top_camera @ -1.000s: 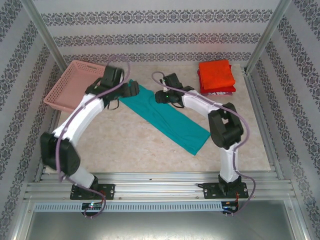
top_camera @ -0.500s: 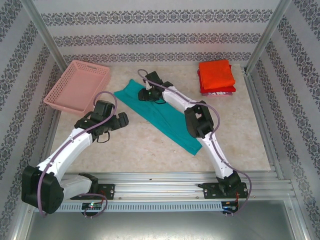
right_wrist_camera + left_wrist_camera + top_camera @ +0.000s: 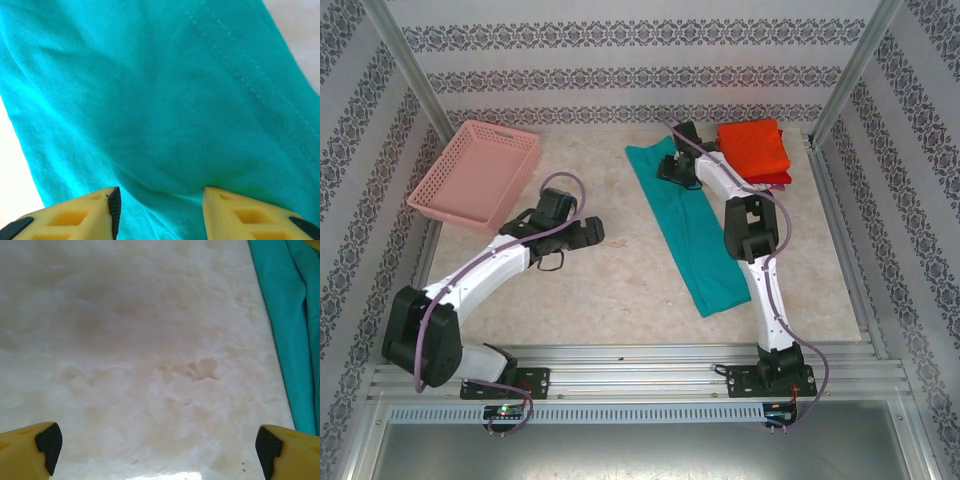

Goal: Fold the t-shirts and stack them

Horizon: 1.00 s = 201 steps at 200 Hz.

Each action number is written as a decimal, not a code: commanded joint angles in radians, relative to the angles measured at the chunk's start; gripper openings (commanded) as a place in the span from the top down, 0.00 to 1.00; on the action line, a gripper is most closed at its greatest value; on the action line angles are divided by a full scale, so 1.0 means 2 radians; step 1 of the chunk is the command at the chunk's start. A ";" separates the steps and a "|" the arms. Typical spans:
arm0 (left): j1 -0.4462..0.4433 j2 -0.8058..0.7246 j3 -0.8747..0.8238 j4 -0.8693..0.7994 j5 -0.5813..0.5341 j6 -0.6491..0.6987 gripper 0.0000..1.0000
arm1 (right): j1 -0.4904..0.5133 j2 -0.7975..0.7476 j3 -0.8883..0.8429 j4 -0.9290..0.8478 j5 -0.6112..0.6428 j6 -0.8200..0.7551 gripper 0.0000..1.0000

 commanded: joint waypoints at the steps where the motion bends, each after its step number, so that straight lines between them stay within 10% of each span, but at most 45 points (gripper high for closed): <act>1: -0.040 0.030 0.031 0.066 -0.011 0.051 0.01 | -0.003 -0.080 -0.058 0.002 0.010 -0.008 0.49; 95: -0.239 0.323 0.294 0.063 0.092 0.324 0.00 | -0.138 -0.428 -0.514 0.214 -0.016 0.035 0.39; 155: -0.252 0.462 0.430 -0.059 0.141 0.456 0.00 | -0.205 -0.549 -0.617 0.194 -0.021 -0.004 0.38; 201: -0.240 0.429 0.337 -0.065 0.077 0.495 0.00 | -0.211 -0.553 -0.632 0.202 -0.037 0.002 0.38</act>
